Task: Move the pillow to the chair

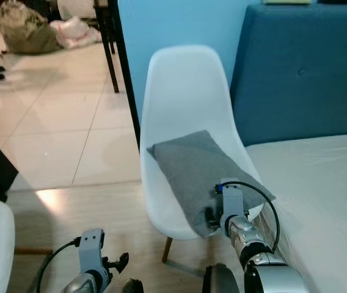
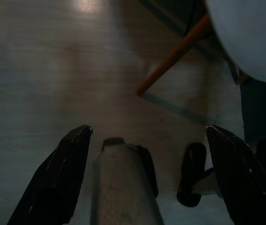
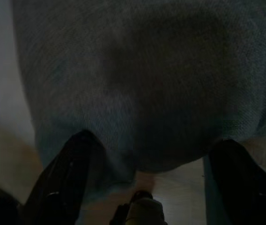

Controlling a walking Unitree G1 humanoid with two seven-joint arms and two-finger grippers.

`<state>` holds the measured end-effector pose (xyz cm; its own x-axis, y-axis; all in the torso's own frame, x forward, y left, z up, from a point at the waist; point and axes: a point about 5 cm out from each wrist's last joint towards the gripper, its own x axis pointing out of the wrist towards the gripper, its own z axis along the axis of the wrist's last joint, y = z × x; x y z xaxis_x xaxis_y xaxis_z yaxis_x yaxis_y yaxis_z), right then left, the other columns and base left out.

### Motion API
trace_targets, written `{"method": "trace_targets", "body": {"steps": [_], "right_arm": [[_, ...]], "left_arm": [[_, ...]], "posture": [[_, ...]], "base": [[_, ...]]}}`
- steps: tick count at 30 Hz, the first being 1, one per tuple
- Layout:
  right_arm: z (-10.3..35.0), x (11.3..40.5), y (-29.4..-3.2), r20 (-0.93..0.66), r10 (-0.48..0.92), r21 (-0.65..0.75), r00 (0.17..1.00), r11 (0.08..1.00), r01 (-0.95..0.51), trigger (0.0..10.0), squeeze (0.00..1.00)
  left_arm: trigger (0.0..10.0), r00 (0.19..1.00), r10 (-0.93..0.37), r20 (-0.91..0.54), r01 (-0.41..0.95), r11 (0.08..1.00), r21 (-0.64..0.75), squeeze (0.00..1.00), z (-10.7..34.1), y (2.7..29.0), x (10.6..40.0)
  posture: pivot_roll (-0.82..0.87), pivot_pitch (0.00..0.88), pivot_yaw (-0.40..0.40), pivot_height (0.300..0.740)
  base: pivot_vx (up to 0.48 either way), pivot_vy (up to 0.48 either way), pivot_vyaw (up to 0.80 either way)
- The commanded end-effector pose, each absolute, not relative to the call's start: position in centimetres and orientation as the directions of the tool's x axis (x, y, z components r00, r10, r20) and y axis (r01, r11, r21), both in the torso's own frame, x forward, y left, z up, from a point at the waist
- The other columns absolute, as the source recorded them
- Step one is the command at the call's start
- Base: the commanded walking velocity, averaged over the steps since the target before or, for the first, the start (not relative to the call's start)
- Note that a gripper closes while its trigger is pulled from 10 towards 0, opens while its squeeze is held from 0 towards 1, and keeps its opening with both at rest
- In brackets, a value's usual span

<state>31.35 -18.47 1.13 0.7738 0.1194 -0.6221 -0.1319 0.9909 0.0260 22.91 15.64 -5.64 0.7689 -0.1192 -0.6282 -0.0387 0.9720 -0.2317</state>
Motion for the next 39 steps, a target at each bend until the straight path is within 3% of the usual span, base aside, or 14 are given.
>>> {"method": "trace_targets", "body": {"steps": [1,5,7,8,9,13,16,18,22,23,25,29,39], "right_arm": [[0.9,31.1,-18.3,-0.637,0.171,0.034,0.752,0.981,-0.194,10.0,1.00],[0.9,30.9,-18.1,-0.645,0.221,0.052,0.732,0.968,-0.247,10.0,1.00],[1.1,30.6,-17.6,-0.637,0.375,0.135,0.673,0.914,-0.383,10.0,1.00],[1.4,30.5,-17.2,-0.617,0.451,0.158,0.645,0.874,-0.460,10.0,0.00],[1.4,30.5,-17.2,-0.617,0.451,0.158,0.645,0.874,-0.460,10.0,0.00],[2.4,29.8,-16.0,-0.481,0.666,0.255,0.571,0.729,-0.636,10.0,0.00],[2.6,29.5,-15.8,-0.455,0.700,0.265,0.550,0.696,-0.667,10.0,0.00],[2.8,30.0,-15.1,-0.334,0.696,0.382,0.635,0.716,-0.584,10.0,0.00],[1.7,29.7,-14.5,-0.313,0.648,0.466,0.695,0.742,-0.482,10.0,0.00],[1.7,29.7,-14.5,-0.313,0.648,0.466,0.695,0.742,-0.482,10.0,0.00],[-1.1,27.5,-13.7,-0.405,0.586,0.528,0.702,0.776,-0.344,10.0,0.00],[-3.0,25.6,-13.6,-0.482,0.555,0.525,0.678,0.802,-0.284,10.0,0.00],[-4.6,23.3,-12.5,-0.513,0.590,0.560,0.624,0.780,-0.278,10.0,0.00]], "left_arm": [[10.0,0.734,-0.118,-0.668,-0.037,0.976,-0.213,0.00,-6.2,16.0,22.1],[10.0,0.727,-0.113,-0.677,-0.042,0.977,-0.208,0.00,-6.4,16.2,21.9],[10.0,0.710,-0.098,-0.697,-0.063,0.978,-0.201,0.00,-6.7,16.7,21.5],[10.0,0.702,-0.094,-0.706,-0.069,0.978,-0.199,0.00,-6.8,16.8,21.2],[10.0,0.702,-0.094,-0.706,-0.069,0.978,-0.199,0.00,-6.8,16.8,21.2],[10.0,0.682,-0.100,-0.725,-0.072,0.977,-0.202,0.00,-7.2,16.8,20.6],[10.0,0.679,-0.100,-0.728,-0.072,0.977,-0.202,0.00,-7.2,16.8,20.5],[10.0,0.676,-0.102,-0.730,-0.074,0.976,-0.205,0.00,-7.3,16.7,20.5],[10.0,0.680,-0.094,-0.727,-0.080,0.976,-0.202,0.00,-7.2,16.7,20.6],[10.0,0.680,-0.094,-0.727,-0.080,0.976,-0.202,0.00,-7.2,16.7,20.6],[10.0,0.699,-0.049,-0.713,-0.115,0.977,-0.180,0.00,-6.9,17.1,21.1],[10.0,0.710,-0.023,-0.704,-0.140,0.975,-0.173,0.00,-6.6,17.4,21.5],[10.0,0.714,0.061,-0.697,-0.228,0.962,-0.150,0.00,-6.3,18.5,21.9]], "posture": [[0.00,0.000,0.002,0.620],[0.00,0.000,0.002,0.620],[-0.02,0.000,0.005,0.620],[-0.02,0.000,0.008,0.620],[-0.02,0.000,0.008,0.620],[-0.02,0.000,0.010,0.620],[-0.02,0.000,0.010,0.620],[-0.02,0.000,0.003,0.620],[-0.02,0.000,0.000,0.629],[-0.02,0.000,0.000,0.629],[0.00,0.000,-0.009,0.644],[0.01,0.000,-0.017,0.664],[0.02,0.000,-0.026,0.719]], "base": [[0.000,0.000,0.00],[0.000,0.000,0.00],[0.000,0.000,0.00],[0.000,0.000,0.00],[0.000,0.000,0.00],[0.000,0.000,0.00],[0.000,0.000,0.00],[0.000,0.000,0.00],[0.000,0.000,0.00],[0.000,0.000,0.00],[0.000,0.000,0.00],[0.000,0.000,0.00],[0.000,0.000,0.00]]}}
